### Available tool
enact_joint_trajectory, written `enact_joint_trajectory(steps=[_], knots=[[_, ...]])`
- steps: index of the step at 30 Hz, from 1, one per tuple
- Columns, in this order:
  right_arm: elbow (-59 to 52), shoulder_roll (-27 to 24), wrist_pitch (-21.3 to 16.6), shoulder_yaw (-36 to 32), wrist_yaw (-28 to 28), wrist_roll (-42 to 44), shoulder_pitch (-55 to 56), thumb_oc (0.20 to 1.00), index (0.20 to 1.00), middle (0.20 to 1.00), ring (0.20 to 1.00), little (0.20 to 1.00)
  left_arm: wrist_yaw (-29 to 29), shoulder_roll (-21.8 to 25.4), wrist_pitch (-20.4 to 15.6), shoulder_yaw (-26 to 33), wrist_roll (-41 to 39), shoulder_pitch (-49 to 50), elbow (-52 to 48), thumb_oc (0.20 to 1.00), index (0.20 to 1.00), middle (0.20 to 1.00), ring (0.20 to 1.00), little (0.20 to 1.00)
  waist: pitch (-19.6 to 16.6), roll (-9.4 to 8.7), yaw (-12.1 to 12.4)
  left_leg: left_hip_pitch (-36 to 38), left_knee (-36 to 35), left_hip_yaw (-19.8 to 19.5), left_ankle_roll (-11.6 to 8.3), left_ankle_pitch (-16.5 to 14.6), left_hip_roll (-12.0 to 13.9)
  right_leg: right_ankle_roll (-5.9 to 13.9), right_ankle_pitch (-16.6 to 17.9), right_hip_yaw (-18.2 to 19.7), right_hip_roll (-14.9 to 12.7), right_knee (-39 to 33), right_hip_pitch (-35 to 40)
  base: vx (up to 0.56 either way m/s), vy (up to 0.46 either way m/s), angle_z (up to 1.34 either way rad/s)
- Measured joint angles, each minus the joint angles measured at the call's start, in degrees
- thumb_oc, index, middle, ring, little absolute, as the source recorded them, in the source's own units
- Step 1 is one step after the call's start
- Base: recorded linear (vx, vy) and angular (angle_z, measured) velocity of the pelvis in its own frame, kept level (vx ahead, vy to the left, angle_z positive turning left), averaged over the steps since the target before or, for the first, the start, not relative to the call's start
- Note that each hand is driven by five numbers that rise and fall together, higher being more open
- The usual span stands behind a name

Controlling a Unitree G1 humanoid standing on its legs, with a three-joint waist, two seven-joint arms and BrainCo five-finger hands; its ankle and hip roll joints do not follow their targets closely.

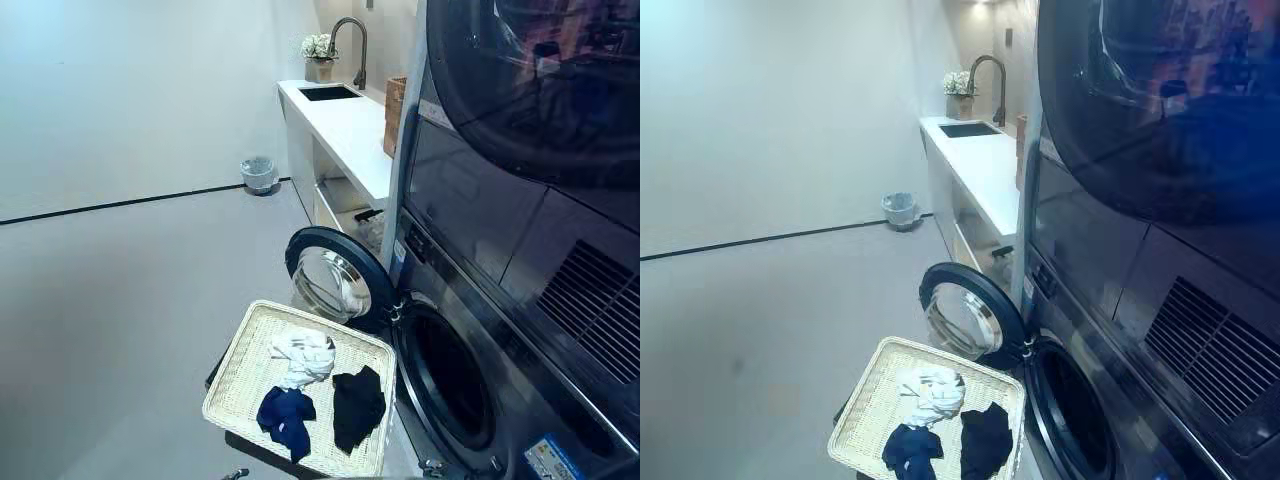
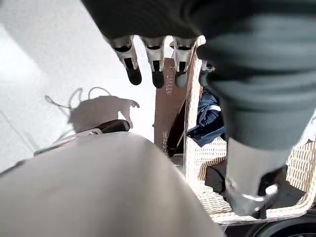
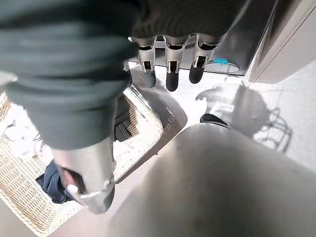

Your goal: Put the clothes into the washing machine.

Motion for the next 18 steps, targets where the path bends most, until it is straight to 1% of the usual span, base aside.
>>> enact_joint_trajectory(steps=[1, 12, 17, 18], knots=[[0.00, 0.00, 0.00, 0.00, 0.00, 0.00, -0.01, 1.000, 1.000, 1.000, 1.000, 1.000, 0.00, -0.02, -0.01, 0.00, 0.00, 0.00, 0.00, 1.000, 1.000, 1.000, 1.000, 1.000, -0.01, 0.03, 0.00, 0.00, 0.00, 0.00, 0.00, 0.00, 0.00, 0.00, 0.00, 0.00, 0.00, 0.00, 0.00, 0.69, -0.087, 0.29], [0.00, -0.15, 0.00, -0.02, -0.01, 0.00, 0.00, 1.000, 1.000, 1.000, 1.000, 1.000, 0.90, -0.15, -0.78, 0.01, -0.46, 0.04, -0.02, 1.000, 1.000, 1.000, 1.000, 1.000, 0.10, 0.21, 0.04, -0.01, 0.00, 0.00, -0.01, 0.00, 0.01, -0.01, -0.01, -0.01, 0.00, -0.03, -0.01, 0.00, 0.000, 0.00], [0.07, -0.16, -0.01, -0.31, -0.05, 0.02, 0.33, 1.000, 1.000, 1.000, 1.000, 1.000, 2.42, -0.18, -1.11, 0.20, -0.45, 0.19, 0.02, 1.000, 1.000, 1.000, 1.000, 1.000, 0.30, 0.08, -0.04, -0.06, 0.00, 0.00, -0.29, -0.30, 0.11, -0.31, -0.30, 0.24, 0.07, -0.11, -0.33, 0.13, -0.004, -0.01], [0.11, -0.26, -0.01, -0.39, -0.09, 0.02, 0.60, 1.000, 1.000, 1.000, 1.000, 1.000, 3.60, -0.18, -1.11, 0.48, -0.45, 0.33, 0.04, 1.000, 1.000, 1.000, 1.000, 1.000, 0.35, 0.02, 0.01, -0.08, 0.00, 0.01, -0.32, -0.33, 0.12, -0.25, -0.30, 0.24, 0.12, -0.09, -0.33, 0.08, -0.006, 0.00]])
